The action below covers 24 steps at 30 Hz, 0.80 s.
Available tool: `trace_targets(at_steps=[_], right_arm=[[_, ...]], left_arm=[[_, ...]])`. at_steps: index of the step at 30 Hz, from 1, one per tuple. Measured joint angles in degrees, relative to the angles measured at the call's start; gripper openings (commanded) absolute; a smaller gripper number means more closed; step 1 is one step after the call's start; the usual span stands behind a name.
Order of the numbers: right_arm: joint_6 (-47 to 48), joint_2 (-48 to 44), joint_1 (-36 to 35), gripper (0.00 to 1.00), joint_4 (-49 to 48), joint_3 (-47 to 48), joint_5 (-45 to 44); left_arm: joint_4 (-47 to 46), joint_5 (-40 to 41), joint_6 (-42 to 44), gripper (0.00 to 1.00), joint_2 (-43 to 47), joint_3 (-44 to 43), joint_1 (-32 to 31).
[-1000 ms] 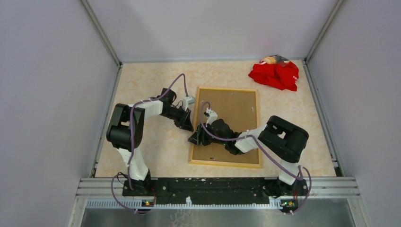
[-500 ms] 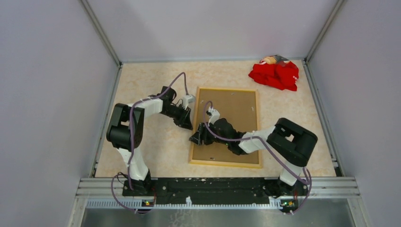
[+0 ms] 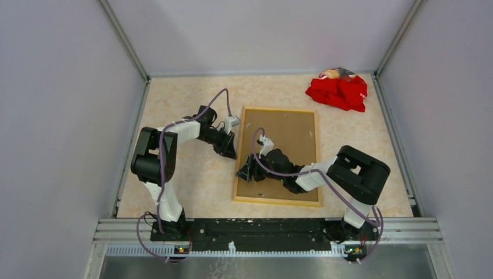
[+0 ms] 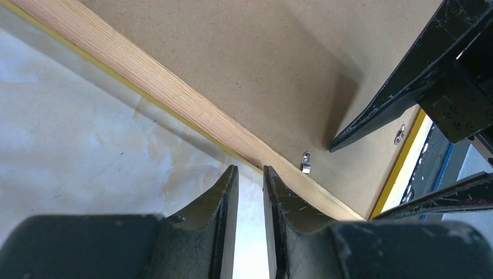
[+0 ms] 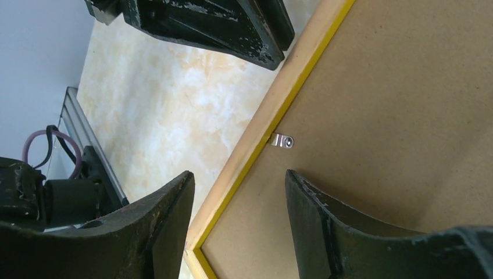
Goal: Put the photo into the frame
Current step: Install the photo frame at the center of the board.
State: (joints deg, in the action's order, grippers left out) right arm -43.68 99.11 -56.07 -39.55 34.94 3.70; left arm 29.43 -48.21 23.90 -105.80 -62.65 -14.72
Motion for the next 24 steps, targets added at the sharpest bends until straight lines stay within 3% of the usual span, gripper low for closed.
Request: trace_targets(at_steps=[24], right_arm=[[-2.19, 5.31, 0.07, 0.55, -4.98, 3.06, 0.66]], left_arm=[[0.15, 0.70, 0.02, 0.28, 0.00, 0.00, 0.00]])
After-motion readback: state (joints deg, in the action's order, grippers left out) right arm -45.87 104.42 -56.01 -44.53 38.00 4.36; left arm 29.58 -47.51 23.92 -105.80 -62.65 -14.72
